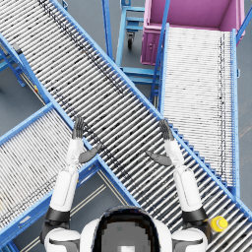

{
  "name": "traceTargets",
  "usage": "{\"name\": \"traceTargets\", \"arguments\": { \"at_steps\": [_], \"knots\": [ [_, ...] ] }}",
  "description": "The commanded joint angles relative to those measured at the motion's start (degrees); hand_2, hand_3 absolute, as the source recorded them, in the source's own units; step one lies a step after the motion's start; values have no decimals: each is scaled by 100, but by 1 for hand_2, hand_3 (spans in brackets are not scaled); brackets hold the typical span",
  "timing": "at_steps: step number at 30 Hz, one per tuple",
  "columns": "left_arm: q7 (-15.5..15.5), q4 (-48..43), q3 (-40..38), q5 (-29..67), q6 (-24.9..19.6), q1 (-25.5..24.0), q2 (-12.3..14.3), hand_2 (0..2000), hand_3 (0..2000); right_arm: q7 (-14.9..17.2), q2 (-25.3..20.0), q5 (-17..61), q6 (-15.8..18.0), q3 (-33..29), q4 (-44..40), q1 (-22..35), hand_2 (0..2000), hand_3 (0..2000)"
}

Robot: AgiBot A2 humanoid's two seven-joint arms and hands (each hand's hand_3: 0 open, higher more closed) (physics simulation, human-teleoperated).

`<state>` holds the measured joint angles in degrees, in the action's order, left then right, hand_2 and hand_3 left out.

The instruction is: Pick up the oil and place it on the left assembly line, put the cola on the right, and keep Sprite still

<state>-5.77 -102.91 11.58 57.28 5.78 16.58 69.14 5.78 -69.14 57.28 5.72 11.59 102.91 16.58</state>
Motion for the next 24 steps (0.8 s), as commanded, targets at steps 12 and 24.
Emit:
{"name": "traceTargets", "arguments": {
  "at_steps": [12,24],
  "knots": [
    [0,0,0,0,0,0,0,0,0,0,0,0,0,0,0,0,0,0],
    [0,0,0,0,0,0,0,0,0,0,0,0,0,0,0,0,0,0]
  ]
}}
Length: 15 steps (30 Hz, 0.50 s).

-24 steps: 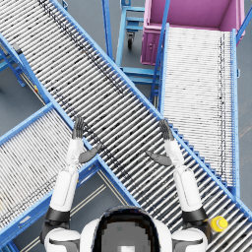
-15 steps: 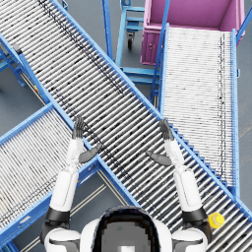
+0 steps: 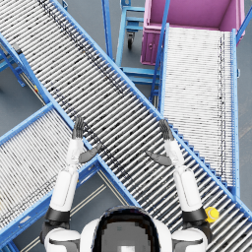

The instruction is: Pick up the oil and place it on the left assembly line, put the cola on the right, and keep Sprite still

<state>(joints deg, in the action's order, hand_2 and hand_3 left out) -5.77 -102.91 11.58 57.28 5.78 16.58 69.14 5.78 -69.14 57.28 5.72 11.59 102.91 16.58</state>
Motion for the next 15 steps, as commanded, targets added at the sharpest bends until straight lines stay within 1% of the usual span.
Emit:
{"name": "traceTargets", "arguments": {
  "at_steps": [1,15],
  "knots": [
    [0,0,0,0,0,0,0,0,0,0,0,0,0,0,0,0,0,0],
    [0,0,0,0,0,0,0,0,0,0,0,0,0,0,0,0,0,0]
  ]
}}
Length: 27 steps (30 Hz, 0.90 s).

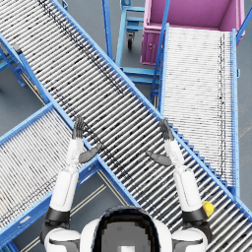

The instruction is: Pick up the oil and place it on the left assembly line, put the cola on the right, and keep Sprite still

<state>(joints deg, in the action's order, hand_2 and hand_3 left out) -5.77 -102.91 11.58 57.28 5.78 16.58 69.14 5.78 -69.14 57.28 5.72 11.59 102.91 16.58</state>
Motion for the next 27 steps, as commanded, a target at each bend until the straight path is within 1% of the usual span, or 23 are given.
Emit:
{"name": "traceTargets", "arguments": {
  "at_steps": [1,27],
  "knots": [
    [0,0,0,0,0,0,0,0,0,0,0,0,0,0,0,0,0,0],
    [0,0,0,0,0,0,0,0,0,0,0,0,0,0,0,0,0,0]
  ]
}}
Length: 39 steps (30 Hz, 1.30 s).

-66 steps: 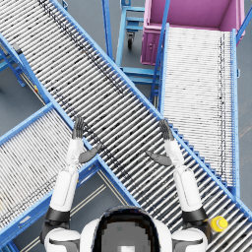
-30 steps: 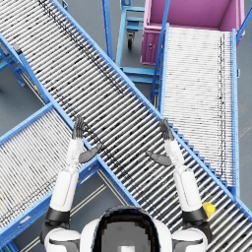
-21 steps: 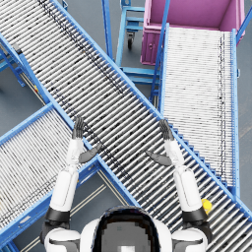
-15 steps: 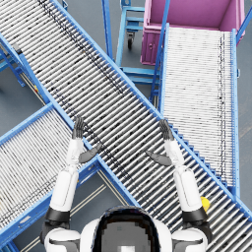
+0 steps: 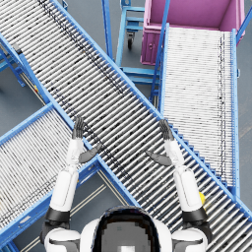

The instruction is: Pick up the oil and place it on the left assembly line, put the cola on the right, and keep Sprite still

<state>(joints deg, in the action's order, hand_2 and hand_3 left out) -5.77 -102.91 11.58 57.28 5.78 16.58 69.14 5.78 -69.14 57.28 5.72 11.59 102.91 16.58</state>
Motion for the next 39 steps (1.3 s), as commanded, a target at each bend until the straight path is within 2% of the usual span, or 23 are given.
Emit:
{"name": "traceTargets", "arguments": {
  "at_steps": [1,8,10,12,17,18,23,26,35,39],
  "knots": [
    [0,0,0,0,0,0,0,0,0,0,0,0,0,0,0,0,0,0],
    [0,73,115,0,0,46,26,0,0,0,-44,0,0,92,-70,80,0,0],
    [280,-111,49,0,-281,48,66,0,0,-281,-121,0,-278,-32,130,153,0,0],
    [424,-129,-38,0,-425,169,170,0,0,-426,-184,0,-421,-129,214,203,0,0],
    [548,-315,-456,0,-549,376,335,0,0,-549,-306,-1,-543,-472,506,303,0,0],
    [556,-338,-509,250,-557,427,368,0,0,-558,-344,-1,-551,-504,531,361,0,0],
    [573,-455,-1053,1527,-574,558,444,0,0,-574,-457,1271,-568,-765,681,526,0,0],
    [575,-521,-1260,1938,-576,674,475,0,0,-577,-517,1682,-570,-858,704,637,0,0],
    [576,-515,-1677,2163,-578,746,525,0,0,-578,-601,1907,-571,-1413,671,837,0,0],
    [576,-499,-1777,2171,-578,802,539,0,0,-578,-627,1915,-571,-1467,638,872,0,0]
  ]
}}
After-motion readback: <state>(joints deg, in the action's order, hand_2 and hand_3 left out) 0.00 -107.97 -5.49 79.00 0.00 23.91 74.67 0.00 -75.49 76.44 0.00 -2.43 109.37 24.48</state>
